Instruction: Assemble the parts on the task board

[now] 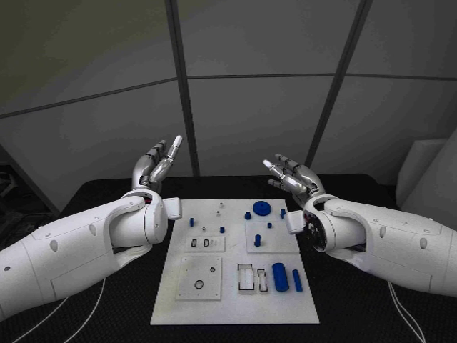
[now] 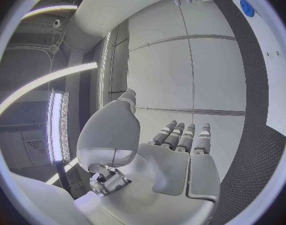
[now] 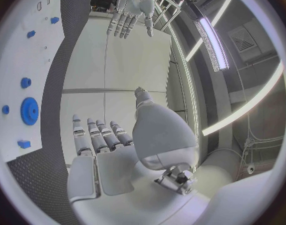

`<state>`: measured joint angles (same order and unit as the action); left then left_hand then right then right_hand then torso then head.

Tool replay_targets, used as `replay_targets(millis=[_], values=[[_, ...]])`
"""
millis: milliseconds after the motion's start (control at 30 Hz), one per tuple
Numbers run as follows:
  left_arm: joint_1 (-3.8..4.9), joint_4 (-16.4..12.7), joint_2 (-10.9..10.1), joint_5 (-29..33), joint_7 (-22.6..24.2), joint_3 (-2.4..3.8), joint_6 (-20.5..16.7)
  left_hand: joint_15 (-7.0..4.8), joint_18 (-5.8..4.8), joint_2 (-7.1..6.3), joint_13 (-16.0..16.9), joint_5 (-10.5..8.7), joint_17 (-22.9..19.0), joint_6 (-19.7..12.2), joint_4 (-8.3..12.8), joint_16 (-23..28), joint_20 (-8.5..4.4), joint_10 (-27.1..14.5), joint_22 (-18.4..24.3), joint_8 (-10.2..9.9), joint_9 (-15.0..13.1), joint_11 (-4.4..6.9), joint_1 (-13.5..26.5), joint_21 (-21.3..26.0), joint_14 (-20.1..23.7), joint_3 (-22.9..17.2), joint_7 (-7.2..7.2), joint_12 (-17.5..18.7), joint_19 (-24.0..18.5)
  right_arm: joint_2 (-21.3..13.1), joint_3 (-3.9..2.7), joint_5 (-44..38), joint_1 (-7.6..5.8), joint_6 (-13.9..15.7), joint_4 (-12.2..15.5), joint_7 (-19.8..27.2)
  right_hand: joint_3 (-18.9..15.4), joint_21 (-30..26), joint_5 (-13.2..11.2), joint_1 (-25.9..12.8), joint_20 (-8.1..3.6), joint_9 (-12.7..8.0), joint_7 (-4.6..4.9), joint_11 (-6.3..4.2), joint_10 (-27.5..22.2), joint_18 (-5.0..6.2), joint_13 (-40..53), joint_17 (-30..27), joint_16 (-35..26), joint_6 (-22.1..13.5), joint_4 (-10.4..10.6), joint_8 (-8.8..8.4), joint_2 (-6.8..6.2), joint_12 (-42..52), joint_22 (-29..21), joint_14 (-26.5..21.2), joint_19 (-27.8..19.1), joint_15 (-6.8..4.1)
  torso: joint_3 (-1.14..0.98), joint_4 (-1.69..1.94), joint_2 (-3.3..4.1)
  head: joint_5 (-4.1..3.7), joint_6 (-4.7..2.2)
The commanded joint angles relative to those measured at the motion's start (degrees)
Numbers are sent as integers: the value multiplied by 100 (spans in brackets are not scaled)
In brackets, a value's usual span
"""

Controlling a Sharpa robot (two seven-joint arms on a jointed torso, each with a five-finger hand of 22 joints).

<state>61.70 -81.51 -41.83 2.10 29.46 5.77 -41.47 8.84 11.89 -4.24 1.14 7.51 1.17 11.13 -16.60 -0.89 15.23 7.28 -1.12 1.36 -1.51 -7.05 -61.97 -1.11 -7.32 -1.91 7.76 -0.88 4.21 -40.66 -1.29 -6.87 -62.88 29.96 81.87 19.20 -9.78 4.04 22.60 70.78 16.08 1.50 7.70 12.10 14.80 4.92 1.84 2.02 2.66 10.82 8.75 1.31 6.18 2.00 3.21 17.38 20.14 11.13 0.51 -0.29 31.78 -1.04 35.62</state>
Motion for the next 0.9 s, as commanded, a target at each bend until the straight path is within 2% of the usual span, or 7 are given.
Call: replay_targets(millis=[33,200,233,300,500,600,900], values=[[9,0,7,16,162,7,150,42,-151,49,16,32,17,97,-48,-46,56,99,-14,30,-14,-87,-143,-37,-83,-33,202,-41,35,47,-14,-564,-41,-956,-97,-600,-58,428,-97,670,65,109,744,156,1762,261,155,132,371,999,-259,190,-66,358,202,1797,1153,100,1,-2,1,1,0],[9,0,7,16,162,7,150,172,-175,249,46,9,67,345,-37,-122,130,429,-98,57,-36,-260,-243,-188,-556,-98,362,-74,340,92,-29,-691,-73,-1192,-186,-759,281,671,-482,1212,58,288,386,-21,3536,486,192,167,557,3181,-702,576,-12,719,243,3270,1798,-73,1,-2,1,1,0],[9,-27,-165,102,36,-33,528,194,-189,273,53,6,79,420,-34,-142,136,513,-119,66,-43,-287,-289,-228,-681,-105,386,-83,421,0,-31,-3293,-75,-629,-363,-665,329,700,-505,1258,56,290,362,-45,3657,519,185,168,564,3420,-742,593,-21,716,243,3405,1872,-93,10,3,16,-27,82],[8,-83,-232,104,32,-49,567,245,-231,327,80,-4,116,655,-28,-214,144,801,-172,101,-66,-374,-398,-337,-1068,-110,446,-121,649,1,-31,-3729,-75,-539,-395,-633,449,770,-520,1347,48,267,376,-124,3881,552,171,161,546,3799,-823,574,-38,668,242,3660,2059,-153,13,8,24,-26,96],[7,-266,-420,106,61,-67,615,360,-348,424,213,-19,296,1674,-12,-680,153,2498,-629,259,-151,-682,-808,-1310,-3244,-69,438,-399,2750,-7,-33,-4706,-90,-390,-441,-623,834,1009,-623,1467,-137,227,316,-332,4541,573,166,193,553,4340,-921,471,-155,530,267,4387,2643,-384,20,14,111,-32,93],[6,-351,-494,107,62,-70,638,300,-292,452,242,-23,311,2285,-9,-782,135,3302,-683,349,-191,-700,-967,-1502,-3801,-14,415,-524,3141,-13,-34,-5008,-110,-353,-447,-649,1052,1105,-625,1472,-230,224,287,-403,4770,578,164,204,525,4502,-915,402,-266,422,283,4634,2847,-453,24,26,157,-43,90],[2,-716,-777,48,-5,-73,733,-32,-131,538,277,-31,472,3974,4,-1004,-34,4670,-884,604,-264,-365,-1304,-2092,-4887,205,533,-739,4239,-30,-38,-6158,-262,-496,-427,-1121,1684,1894,-615,1421,-651,250,185,-583,5380,561,189,422,725,4933,-929,326,-713,253,638,5642,3823,-788,46,107,347,-81,36]])
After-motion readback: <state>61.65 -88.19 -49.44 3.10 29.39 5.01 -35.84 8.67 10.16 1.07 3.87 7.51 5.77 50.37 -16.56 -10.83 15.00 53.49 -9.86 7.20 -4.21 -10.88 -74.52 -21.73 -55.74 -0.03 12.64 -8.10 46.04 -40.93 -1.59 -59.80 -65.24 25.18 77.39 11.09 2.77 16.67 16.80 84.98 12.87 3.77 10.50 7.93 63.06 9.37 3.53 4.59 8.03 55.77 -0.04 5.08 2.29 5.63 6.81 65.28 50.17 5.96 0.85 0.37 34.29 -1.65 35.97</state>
